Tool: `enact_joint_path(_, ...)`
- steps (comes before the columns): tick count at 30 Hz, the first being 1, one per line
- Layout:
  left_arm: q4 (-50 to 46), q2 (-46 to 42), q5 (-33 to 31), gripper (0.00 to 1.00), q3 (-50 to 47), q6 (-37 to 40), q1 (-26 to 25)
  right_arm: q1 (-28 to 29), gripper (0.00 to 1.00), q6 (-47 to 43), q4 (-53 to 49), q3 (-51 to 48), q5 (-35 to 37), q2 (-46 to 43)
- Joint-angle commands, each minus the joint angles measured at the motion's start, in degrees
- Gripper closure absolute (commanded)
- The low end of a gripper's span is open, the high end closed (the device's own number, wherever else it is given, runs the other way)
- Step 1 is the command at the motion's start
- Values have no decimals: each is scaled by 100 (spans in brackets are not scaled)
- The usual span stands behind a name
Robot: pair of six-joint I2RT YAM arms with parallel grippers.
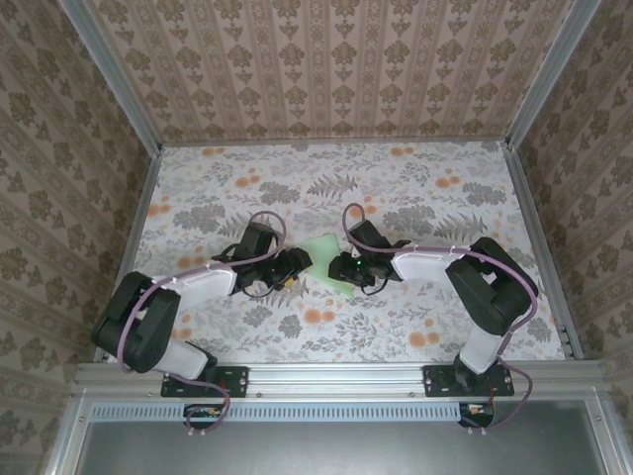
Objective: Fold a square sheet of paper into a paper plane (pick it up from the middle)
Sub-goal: Move the paper to the center of the table, then fold the wing for the fifth time at the center of the table.
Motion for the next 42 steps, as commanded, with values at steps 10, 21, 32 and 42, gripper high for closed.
enact_joint_path(10, 230, 826, 108, 59, 525, -355, -132, -452, 57, 83, 375, -682, -648, 137)
enact_joint_path(21, 47, 1139, 65, 57, 771, -271, -202, -470, 58, 44, 398, -735, -664, 141)
enact_joint_path(32, -586, 1047, -417, 47, 948, -45, -247, -470, 57, 36, 363, -736, -637, 157)
enact_joint_path(42, 445, 1375, 319, 57, 877, -317, -256, -470, 57, 19, 399, -727, -671, 186)
